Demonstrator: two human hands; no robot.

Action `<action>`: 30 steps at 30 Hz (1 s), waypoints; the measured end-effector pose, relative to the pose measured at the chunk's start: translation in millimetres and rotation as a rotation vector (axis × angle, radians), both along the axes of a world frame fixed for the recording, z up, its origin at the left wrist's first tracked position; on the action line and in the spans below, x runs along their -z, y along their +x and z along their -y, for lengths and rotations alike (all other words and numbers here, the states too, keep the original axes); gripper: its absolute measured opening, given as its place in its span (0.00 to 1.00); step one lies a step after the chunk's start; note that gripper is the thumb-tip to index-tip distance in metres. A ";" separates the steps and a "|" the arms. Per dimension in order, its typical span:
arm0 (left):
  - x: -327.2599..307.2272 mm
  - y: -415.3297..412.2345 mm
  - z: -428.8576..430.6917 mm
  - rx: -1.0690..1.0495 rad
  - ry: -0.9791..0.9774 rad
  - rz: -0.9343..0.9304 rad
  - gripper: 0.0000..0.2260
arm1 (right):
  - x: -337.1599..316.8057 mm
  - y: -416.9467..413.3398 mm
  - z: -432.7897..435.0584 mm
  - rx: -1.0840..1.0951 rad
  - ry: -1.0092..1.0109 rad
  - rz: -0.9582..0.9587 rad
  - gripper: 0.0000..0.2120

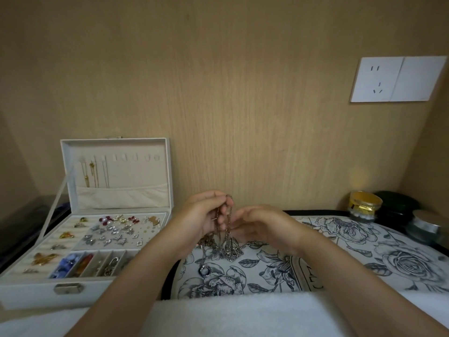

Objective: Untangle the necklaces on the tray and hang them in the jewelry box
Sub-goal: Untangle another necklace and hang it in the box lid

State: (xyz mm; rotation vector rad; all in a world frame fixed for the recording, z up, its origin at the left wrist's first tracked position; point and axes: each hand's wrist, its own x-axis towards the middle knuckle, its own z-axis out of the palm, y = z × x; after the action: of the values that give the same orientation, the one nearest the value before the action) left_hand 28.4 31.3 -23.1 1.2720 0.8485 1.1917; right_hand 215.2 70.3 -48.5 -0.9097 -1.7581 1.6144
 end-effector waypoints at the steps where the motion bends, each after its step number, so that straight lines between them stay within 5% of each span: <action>1: -0.8 -0.1 -0.2 -0.014 -0.005 0.008 0.11 | 0.5 -1.9 2.4 -0.046 -0.007 -0.018 0.11; 4: -3.8 -2.9 -1.0 -0.021 -0.051 -0.005 0.11 | 2.2 -5.0 4.1 -0.116 -0.022 -0.060 0.07; 10: 4.8 -8.2 -5.1 -0.205 0.049 -0.418 0.08 | 1.3 2.9 -0.3 -0.068 -0.078 -0.141 0.07; 16: 0.5 -10.1 -10.3 -0.243 0.060 0.054 0.11 | 18.0 16.0 -11.0 0.177 0.242 0.450 0.04; 21: 0.3 -19.7 -16.7 -0.275 -0.136 0.303 0.12 | 8.4 28.5 -13.7 0.158 0.137 0.350 0.05; 23: 1.0 -22.7 -16.6 -0.255 -0.166 0.215 0.12 | 7.2 33.2 -15.2 0.176 0.157 0.360 0.03; 27: 6.3 -20.4 -9.6 -0.146 -0.113 -0.356 0.10 | 10.0 35.9 -20.4 0.288 0.256 0.424 0.08; 30: 8.6 -11.9 -6.9 -0.133 -0.114 -0.192 0.09 | 9.6 34.5 -20.8 0.341 0.356 0.519 0.13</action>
State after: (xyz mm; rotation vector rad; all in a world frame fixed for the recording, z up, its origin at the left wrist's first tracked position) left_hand 16.5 38.2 -31.8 1.2662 1.1404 1.1198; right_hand 249.6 91.1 -58.1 -1.4389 -1.9976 0.8568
